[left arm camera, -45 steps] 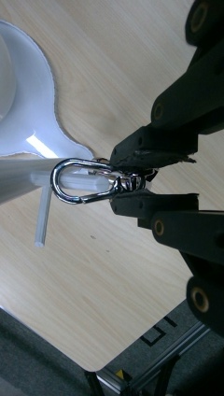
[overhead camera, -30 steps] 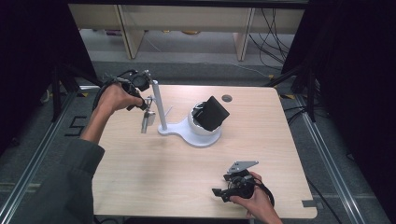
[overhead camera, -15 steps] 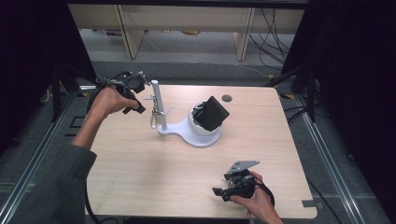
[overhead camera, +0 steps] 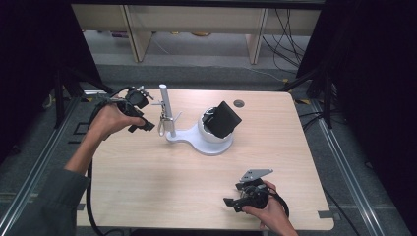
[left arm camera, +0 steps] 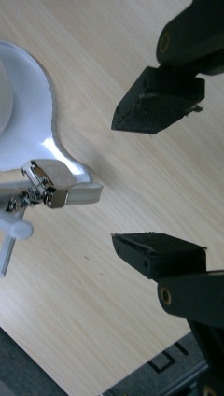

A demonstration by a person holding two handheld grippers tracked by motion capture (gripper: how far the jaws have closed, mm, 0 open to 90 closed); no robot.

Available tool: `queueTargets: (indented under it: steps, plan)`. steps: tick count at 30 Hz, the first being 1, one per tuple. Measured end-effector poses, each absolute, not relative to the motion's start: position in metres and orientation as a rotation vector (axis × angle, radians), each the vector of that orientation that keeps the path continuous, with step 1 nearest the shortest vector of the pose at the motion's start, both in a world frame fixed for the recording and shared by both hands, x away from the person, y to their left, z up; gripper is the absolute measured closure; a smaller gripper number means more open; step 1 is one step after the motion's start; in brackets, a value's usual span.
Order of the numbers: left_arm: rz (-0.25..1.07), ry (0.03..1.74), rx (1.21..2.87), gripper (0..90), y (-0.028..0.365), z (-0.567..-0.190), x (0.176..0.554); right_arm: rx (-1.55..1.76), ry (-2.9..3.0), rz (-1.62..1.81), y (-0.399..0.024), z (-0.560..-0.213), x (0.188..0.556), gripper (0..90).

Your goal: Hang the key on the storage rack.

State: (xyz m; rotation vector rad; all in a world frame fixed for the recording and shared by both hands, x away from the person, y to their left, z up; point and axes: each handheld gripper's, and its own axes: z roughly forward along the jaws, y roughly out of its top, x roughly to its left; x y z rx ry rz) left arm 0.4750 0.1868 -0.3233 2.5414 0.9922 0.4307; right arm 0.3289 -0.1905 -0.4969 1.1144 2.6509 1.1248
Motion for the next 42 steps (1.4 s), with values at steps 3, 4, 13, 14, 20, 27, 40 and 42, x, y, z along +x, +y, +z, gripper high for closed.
queueTargets:
  steps: [3,4,13,14,20,27,40,42]
  plan:
    - [0.444,0.996,2.503,33.9,0.186,-0.328,0.469,1.112,2.649,1.128,-0.192,-0.497,0.33,26.1]
    - [0.444,0.996,2.503,33.2,0.186,-0.328,0.469,1.116,2.637,1.147,-0.192,-0.498,0.33,26.1]
    - [0.428,0.963,2.472,27.1,0.179,-0.344,0.447,1.115,2.646,1.124,-0.193,-0.497,0.331,26.1]
    - [0.421,0.947,2.473,26.8,0.178,-0.347,0.444,1.112,2.636,1.137,-0.191,-0.498,0.33,26.1]
    - [0.382,0.884,2.466,25.5,0.172,-0.364,0.422,1.084,2.652,1.119,-0.192,-0.497,0.332,26.1]
    - [0.317,0.857,2.45,24.7,0.164,-0.386,0.404,1.071,2.662,1.113,-0.189,-0.496,0.33,26.1]
    - [0.317,0.786,2.384,23.9,0.165,-0.421,0.37,1.072,2.659,1.104,-0.186,-0.497,0.331,26.1]
    - [0.317,0.781,2.388,23.8,0.165,-0.426,0.366,1.074,2.66,1.104,-0.186,-0.497,0.331,26.1]
